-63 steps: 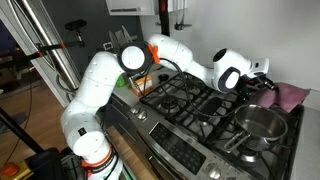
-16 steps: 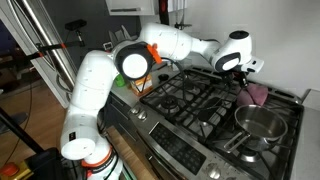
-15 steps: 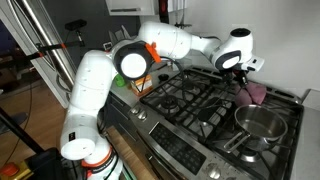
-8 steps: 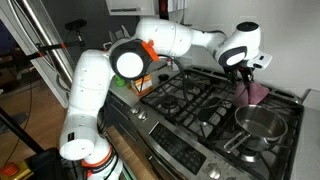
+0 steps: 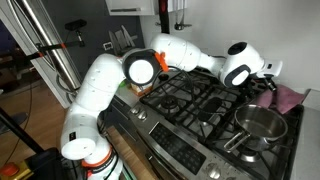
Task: Slide the pot from the rear right stove plate onto the front right stove plate, pick up the pink towel and use it to wipe the rear right stove plate before putting it down on the middle stove plate
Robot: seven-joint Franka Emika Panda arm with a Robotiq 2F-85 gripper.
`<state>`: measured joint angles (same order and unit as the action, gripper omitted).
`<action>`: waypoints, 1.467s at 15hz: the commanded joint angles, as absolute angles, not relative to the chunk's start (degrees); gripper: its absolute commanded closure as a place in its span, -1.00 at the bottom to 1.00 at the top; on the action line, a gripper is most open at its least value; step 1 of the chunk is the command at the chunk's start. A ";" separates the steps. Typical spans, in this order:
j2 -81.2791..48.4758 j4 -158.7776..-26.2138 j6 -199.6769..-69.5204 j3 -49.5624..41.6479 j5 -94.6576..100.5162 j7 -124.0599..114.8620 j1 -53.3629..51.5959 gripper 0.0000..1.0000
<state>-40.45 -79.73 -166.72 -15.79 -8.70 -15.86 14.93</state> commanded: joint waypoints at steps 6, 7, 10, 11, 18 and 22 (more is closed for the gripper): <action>-51.00 -79.69 -177.46 -42.55 -9.27 -32.64 -0.85 0.93; -50.57 -80.50 -175.29 -42.68 -8.58 -32.54 -1.51 0.93; -45.52 -82.03 -166.60 -34.28 -8.35 -27.46 0.71 0.93; -44.39 -82.02 -164.40 -31.75 -8.95 -25.92 1.63 0.93; -36.83 -81.04 -147.67 -14.55 -11.29 -19.85 10.99 0.93; -33.83 -79.41 -134.27 -9.12 -15.46 -17.38 15.32 0.93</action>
<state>-36.82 -79.27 -142.73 -13.62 -11.94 -20.50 11.60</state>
